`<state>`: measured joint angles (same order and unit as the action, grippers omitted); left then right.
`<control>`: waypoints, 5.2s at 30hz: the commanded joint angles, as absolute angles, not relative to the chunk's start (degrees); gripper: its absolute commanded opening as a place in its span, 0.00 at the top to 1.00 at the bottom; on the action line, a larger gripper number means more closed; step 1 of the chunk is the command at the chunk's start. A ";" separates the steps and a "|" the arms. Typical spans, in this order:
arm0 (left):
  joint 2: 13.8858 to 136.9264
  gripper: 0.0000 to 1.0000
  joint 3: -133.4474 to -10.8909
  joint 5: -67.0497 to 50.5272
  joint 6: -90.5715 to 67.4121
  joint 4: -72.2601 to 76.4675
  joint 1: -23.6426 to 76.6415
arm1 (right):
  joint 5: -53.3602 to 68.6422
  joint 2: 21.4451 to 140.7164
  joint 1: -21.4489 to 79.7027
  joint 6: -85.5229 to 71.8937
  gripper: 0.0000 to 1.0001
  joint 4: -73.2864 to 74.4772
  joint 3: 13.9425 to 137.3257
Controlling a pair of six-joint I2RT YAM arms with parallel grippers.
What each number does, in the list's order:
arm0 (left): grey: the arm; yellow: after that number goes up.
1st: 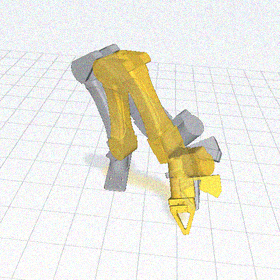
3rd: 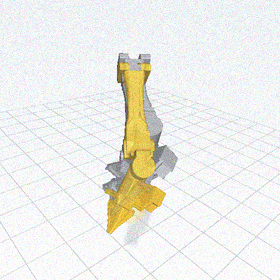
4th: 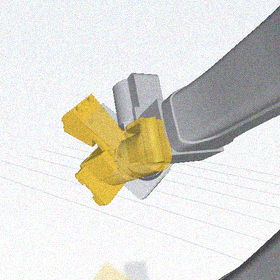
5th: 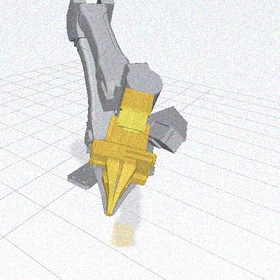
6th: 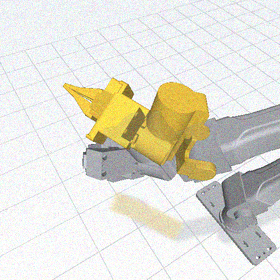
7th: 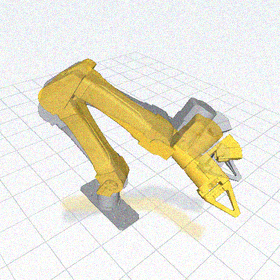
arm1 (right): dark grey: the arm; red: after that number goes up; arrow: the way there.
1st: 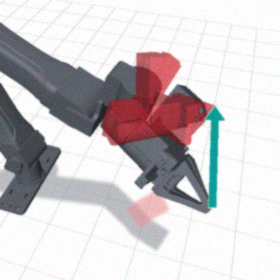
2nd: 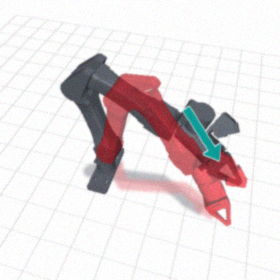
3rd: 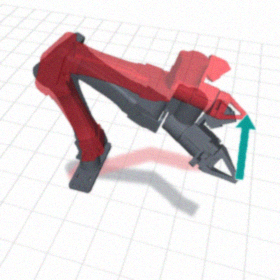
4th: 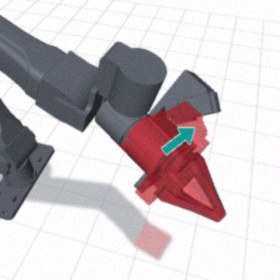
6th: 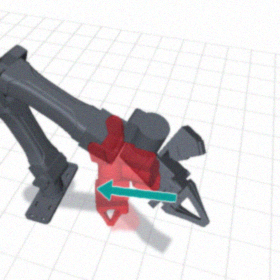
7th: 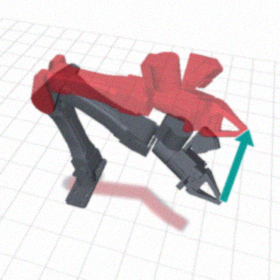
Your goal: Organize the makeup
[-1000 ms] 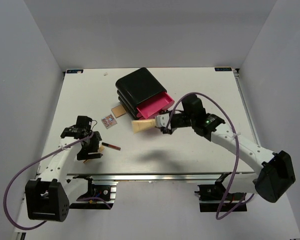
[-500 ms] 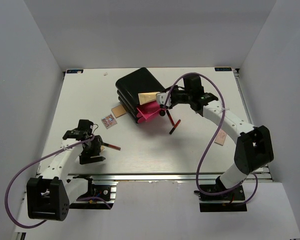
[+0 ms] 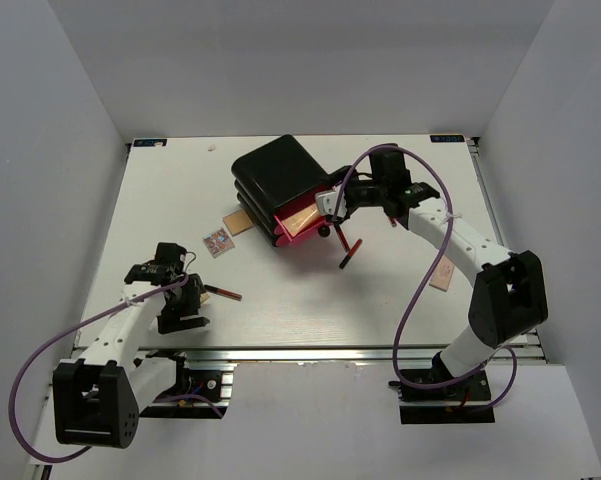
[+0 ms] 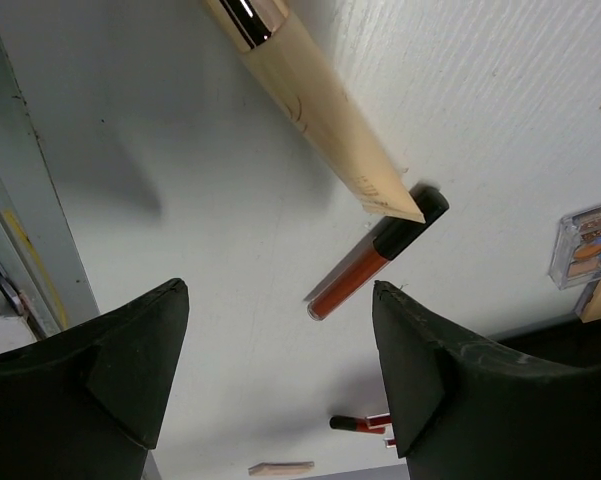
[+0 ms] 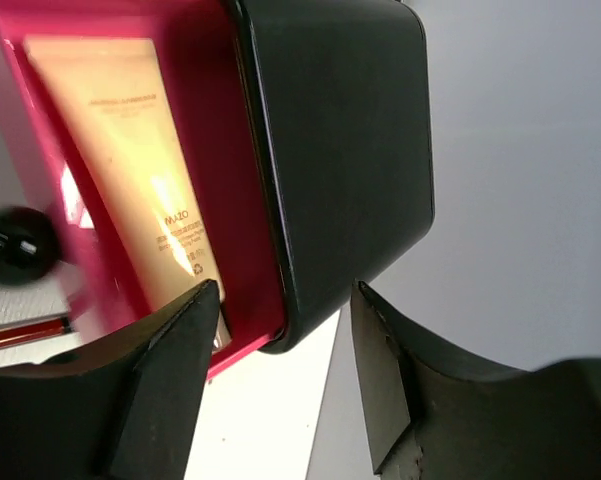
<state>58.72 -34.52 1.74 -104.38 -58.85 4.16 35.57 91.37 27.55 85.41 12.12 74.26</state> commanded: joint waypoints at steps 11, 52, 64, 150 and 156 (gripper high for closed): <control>62.66 0.16 -42.80 9.84 -101.60 -65.90 2.81 | 39.37 88.16 25.14 61.39 0.52 2.37 77.26; 59.32 1.00 -53.43 1.08 -76.24 -41.90 1.99 | 40.87 67.41 17.32 28.66 0.60 -4.83 53.26; 90.86 1.00 -89.19 2.26 -8.03 -30.59 40.04 | 39.73 66.62 16.61 24.78 0.60 -4.31 49.92; 119.18 0.15 -96.50 -48.07 -21.36 -7.91 6.85 | 32.18 99.74 28.74 63.21 0.96 7.47 71.34; 120.06 0.16 -96.68 -46.85 -19.69 -10.11 7.91 | 28.74 106.24 30.06 57.31 0.95 3.43 79.88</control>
